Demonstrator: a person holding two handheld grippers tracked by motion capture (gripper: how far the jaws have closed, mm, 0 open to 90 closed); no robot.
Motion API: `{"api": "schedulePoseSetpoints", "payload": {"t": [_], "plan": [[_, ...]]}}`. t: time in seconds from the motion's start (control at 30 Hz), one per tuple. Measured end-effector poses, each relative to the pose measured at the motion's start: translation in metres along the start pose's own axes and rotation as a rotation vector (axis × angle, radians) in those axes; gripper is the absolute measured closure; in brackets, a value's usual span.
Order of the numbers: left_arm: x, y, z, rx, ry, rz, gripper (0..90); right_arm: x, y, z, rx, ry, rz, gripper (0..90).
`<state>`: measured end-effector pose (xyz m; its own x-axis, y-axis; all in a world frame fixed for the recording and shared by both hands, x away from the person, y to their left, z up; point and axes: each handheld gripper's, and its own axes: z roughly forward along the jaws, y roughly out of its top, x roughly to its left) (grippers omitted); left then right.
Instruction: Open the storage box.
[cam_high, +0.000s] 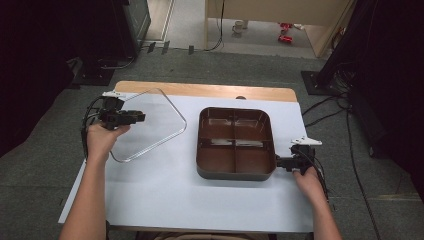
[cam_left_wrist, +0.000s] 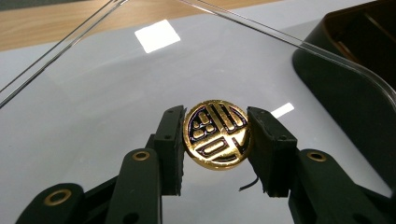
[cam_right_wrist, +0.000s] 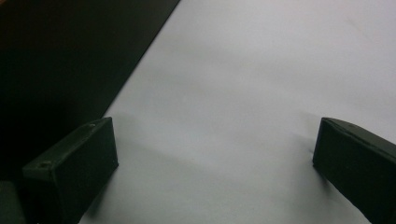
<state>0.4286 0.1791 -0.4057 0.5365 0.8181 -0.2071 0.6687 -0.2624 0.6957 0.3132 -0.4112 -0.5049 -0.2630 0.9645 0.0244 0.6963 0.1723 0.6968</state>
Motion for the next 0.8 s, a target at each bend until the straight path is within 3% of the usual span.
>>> {"api": "schedulePoseSetpoints", "payload": {"t": [0.33, 0.8], "plan": [[0.012, -0.014, 0.023, 0.05, 0.037, -0.034, 59.0, 0.0, 0.0, 0.0, 0.0, 0.0, 0.0, 0.0], [0.014, -0.024, 0.055, 0.105, 0.083, -0.008, 58.9, 0.0, 0.0, 0.0, 0.0, 0.0, 0.0, 0.0]]}}
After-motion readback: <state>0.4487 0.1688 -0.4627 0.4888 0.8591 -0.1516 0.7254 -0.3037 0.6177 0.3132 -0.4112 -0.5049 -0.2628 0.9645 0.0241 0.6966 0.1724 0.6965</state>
